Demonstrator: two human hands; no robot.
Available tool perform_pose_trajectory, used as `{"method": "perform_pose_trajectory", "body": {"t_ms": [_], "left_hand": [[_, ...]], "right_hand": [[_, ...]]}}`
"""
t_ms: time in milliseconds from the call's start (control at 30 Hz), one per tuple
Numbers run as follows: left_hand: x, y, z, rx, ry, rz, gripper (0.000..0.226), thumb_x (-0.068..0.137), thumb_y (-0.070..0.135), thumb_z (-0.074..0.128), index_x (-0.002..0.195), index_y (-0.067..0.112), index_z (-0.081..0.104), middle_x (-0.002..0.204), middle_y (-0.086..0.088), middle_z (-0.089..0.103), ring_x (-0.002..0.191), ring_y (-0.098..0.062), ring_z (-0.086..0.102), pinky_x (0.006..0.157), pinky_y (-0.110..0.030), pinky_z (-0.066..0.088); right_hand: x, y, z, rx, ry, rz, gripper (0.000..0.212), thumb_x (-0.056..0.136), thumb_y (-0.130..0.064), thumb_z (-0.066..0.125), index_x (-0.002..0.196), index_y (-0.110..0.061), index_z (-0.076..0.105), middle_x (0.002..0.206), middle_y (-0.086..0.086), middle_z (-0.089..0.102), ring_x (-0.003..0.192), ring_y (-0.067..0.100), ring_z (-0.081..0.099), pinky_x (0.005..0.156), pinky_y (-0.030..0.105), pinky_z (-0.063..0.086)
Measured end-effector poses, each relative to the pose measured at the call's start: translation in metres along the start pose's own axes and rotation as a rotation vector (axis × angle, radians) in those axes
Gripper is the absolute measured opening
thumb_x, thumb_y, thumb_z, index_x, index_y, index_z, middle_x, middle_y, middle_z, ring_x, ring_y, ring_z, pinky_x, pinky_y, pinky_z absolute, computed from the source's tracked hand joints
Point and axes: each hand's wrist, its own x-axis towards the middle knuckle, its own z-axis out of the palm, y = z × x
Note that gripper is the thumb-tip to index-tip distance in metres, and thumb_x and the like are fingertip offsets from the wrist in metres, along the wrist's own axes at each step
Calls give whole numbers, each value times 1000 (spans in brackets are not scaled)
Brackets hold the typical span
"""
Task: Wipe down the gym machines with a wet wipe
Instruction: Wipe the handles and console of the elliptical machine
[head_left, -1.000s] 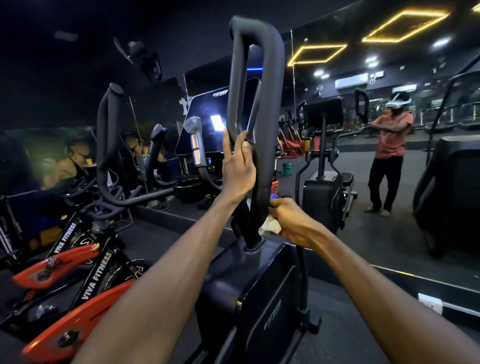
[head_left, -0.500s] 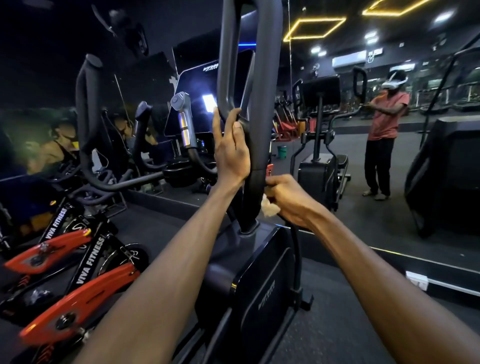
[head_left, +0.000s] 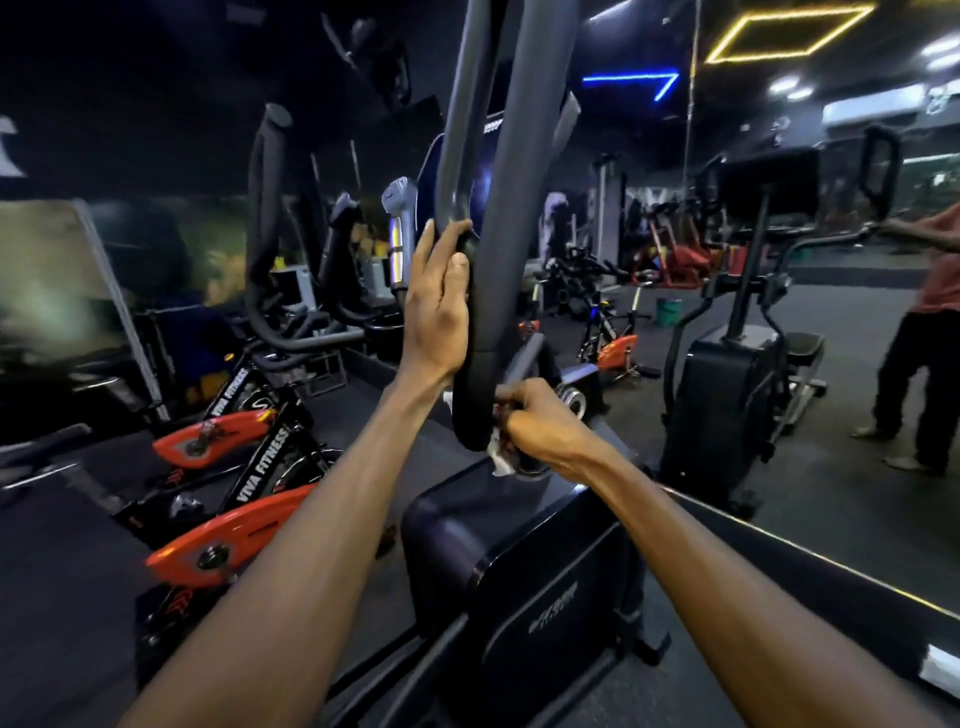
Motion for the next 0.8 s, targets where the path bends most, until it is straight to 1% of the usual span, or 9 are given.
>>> {"method": "perform_pose_trajectory", "body": {"t_ms": [67, 200, 333, 400, 467, 567, 633, 700, 800], "left_hand": [[-5, -1, 1, -31, 13, -1, 43, 99, 30, 34, 138, 24, 51, 153, -7, 39, 146, -21, 28, 120, -46, 25], [-16, 0, 4, -135, 25, -78, 45, 101, 31, 35, 143, 25, 48, 151, -1, 45, 143, -21, 36, 118, -51, 28], [-27, 4, 7, -199, 154, -226, 39, 105, 21, 36, 140, 14, 50, 125, 2, 63, 113, -10, 60, 100, -29, 48], [-32, 8, 10, -252, 284, -394, 32, 101, 25, 43, 114, 10, 67, 88, 0, 67, 79, -13, 61, 73, -28, 50], [-37, 4, 13, -281, 315, -518, 34, 95, 31, 47, 83, 13, 72, 71, -5, 65, 68, -23, 56, 63, -36, 44], [-47, -1, 13, -369, 304, -627, 39, 96, 31, 46, 90, -1, 67, 76, -19, 63, 60, -24, 53, 55, -34, 40], [-51, 1, 14, -398, 270, -672, 42, 87, 34, 49, 101, -3, 62, 85, -23, 58, 59, -24, 51, 50, -30, 39], [-53, 0, 14, -422, 231, -696, 39, 92, 30, 44, 92, -5, 63, 79, -22, 59, 53, -23, 53, 45, -27, 40], [-54, -2, 12, -398, 171, -703, 41, 99, 23, 33, 88, 2, 66, 72, -13, 66, 50, -19, 57, 44, -25, 42]], "right_hand": [[8, 9, -5, -1, -60, -41, 35, 91, 18, 37, 77, 6, 67, 53, 9, 53, 39, 7, 52, 44, 20, 42], [30, 34, -10, -114, 12, -26, 56, 85, 12, 46, 67, -33, 74, 54, -8, 64, 58, 13, 62, 65, 44, 59], [35, 27, -12, -149, -85, -78, 55, 88, 6, 50, 54, -33, 70, 53, -12, 63, 58, 12, 60, 63, 32, 51], [42, 31, -18, -181, -44, -99, 41, 88, 3, 54, 73, -29, 77, 66, -8, 68, 55, -1, 59, 61, 22, 50], [51, 38, -26, -227, 25, -109, 33, 88, 2, 55, 99, -16, 79, 74, -4, 68, 49, -11, 55, 51, 6, 41], [57, 41, -28, -300, 23, -149, 36, 87, 6, 53, 108, -10, 77, 80, -9, 66, 68, -9, 58, 55, -1, 38], [59, 42, -30, -316, -12, -176, 36, 85, 8, 56, 105, -13, 78, 77, -13, 66, 69, -8, 58, 57, 0, 39], [69, 46, -37, -295, 14, -142, 35, 85, 3, 59, 103, -20, 79, 70, -12, 68, 63, -9, 59, 60, 9, 45], [85, 53, -47, -336, 60, -93, 32, 86, -2, 61, 104, -22, 79, 89, 0, 76, 86, 8, 68, 71, 20, 51]]}}
